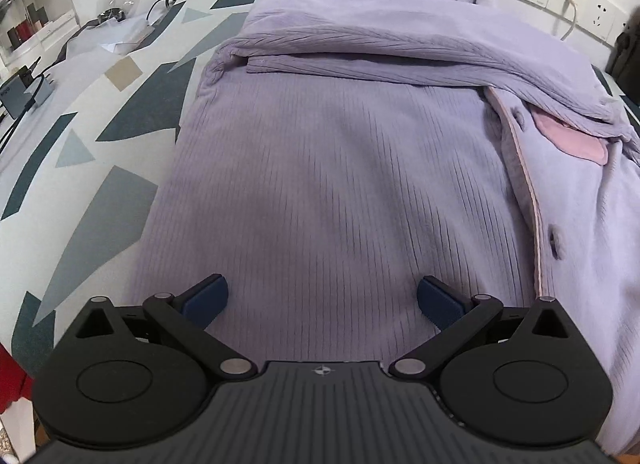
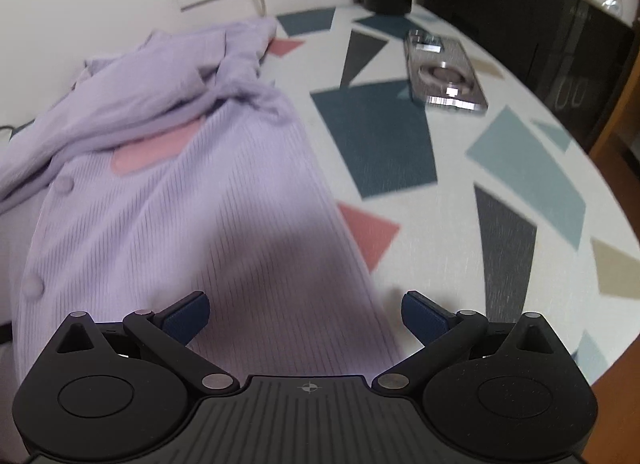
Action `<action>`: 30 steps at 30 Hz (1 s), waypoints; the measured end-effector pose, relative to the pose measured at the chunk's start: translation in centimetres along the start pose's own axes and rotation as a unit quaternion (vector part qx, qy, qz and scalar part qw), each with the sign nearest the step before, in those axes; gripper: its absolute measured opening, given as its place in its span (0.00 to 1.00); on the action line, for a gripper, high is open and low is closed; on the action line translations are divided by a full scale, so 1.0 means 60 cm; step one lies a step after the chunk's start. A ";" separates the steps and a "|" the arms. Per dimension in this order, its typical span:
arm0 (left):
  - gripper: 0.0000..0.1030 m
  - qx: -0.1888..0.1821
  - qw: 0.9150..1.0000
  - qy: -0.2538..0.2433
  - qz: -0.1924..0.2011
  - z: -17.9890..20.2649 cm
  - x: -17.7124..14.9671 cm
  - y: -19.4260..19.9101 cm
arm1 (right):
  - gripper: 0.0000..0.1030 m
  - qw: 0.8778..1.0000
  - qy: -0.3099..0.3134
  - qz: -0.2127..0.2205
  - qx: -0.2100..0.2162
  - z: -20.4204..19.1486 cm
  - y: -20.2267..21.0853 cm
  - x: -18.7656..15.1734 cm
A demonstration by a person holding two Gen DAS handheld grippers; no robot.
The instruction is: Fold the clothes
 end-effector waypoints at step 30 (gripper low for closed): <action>1.00 0.020 0.999 0.025 0.030 0.007 -0.007 -0.001 | 0.99 0.995 0.048 0.076 -0.040 -0.021 -0.022 -0.032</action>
Point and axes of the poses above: each gripper's, at about its wrist camera, not at the fingertips, and y roughly against the way its jaws point, z to its right, x to its top, the point moved 6 cm from there along -y, roughly the way its jaws point, and after that the axes turned 13 degrees about -z, right-handed, at the moved point
